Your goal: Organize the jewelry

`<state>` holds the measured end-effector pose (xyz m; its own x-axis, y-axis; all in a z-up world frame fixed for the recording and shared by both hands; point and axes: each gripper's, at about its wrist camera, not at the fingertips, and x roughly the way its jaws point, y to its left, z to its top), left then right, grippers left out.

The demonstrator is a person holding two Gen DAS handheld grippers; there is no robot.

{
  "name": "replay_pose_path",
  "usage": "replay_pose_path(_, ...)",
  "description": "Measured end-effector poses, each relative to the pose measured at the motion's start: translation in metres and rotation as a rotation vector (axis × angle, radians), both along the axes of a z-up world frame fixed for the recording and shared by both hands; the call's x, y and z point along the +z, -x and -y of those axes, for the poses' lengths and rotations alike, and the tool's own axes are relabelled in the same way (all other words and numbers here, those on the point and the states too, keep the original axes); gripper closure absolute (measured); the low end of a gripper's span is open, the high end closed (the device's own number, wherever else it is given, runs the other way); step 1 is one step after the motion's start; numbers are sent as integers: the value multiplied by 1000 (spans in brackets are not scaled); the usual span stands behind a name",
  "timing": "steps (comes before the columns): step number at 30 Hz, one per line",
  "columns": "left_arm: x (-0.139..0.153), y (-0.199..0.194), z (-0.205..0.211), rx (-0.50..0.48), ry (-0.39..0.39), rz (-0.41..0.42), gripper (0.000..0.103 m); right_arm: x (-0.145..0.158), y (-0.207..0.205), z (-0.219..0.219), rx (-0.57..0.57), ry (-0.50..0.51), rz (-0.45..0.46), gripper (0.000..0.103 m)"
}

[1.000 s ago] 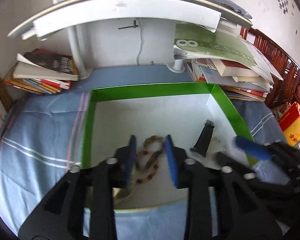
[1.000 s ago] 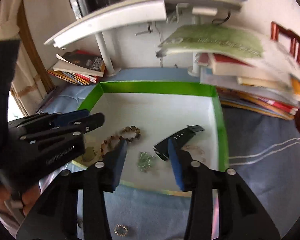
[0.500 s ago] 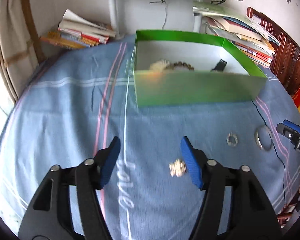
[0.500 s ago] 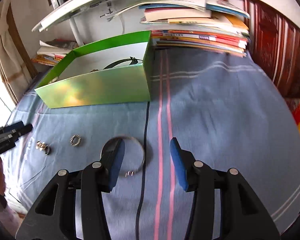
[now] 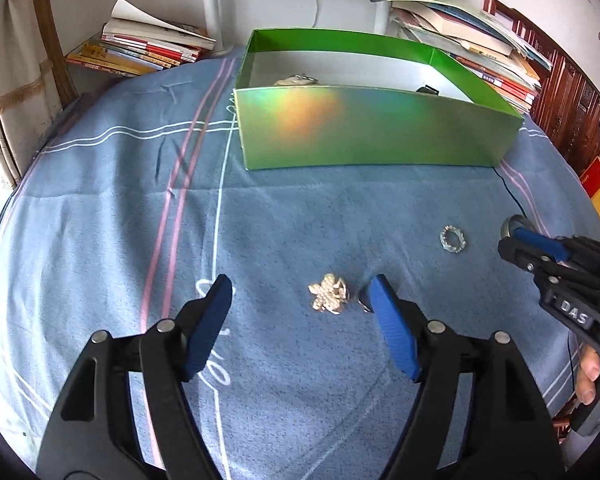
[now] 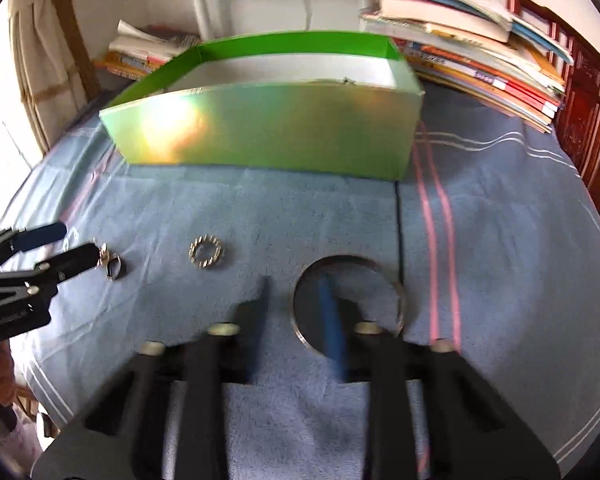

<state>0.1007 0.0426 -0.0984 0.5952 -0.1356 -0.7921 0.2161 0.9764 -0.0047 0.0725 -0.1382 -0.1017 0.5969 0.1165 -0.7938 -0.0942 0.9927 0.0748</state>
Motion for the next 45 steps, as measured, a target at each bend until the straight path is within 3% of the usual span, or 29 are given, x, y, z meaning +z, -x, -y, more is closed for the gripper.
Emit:
replay_pose_path(2,-1,2,1,-8,-1,-1,30,-1,6,1,22,0,-6,98)
replay_pose_path(9,-6,0,6,-20,5,-10,31,0,35,14,57,10,-12,99)
replay_pose_path(11,-8,-3,5,-14,14,-20,39,-1,38,19,44,13,-11,97)
replay_pose_path(14,-10,-5,3,-10,35,-33,64,0,40,25,15,23,-8,90)
replay_pose_path(17,-10,-5,3,-7,41,-37,82,0,39,27,1,19,-6,89)
replay_pose_path(22,-6,-2,-1,2,47,-24,83,0,37,25,-8,20,-2,80)
replay_pose_path(29,-3,6,-5,-5,39,-25,83,0,36,26,-19,11,-5,79)
replay_pose_path(32,-5,10,-1,-28,43,-40,83,0,35,25,-24,12,-2,71)
replay_pose_path(38,-9,15,12,-68,47,-52,83,0,34,19,-4,18,4,70)
replay_pose_path(45,-10,17,17,-36,33,-43,78,0,31,17,-48,65,8,70)
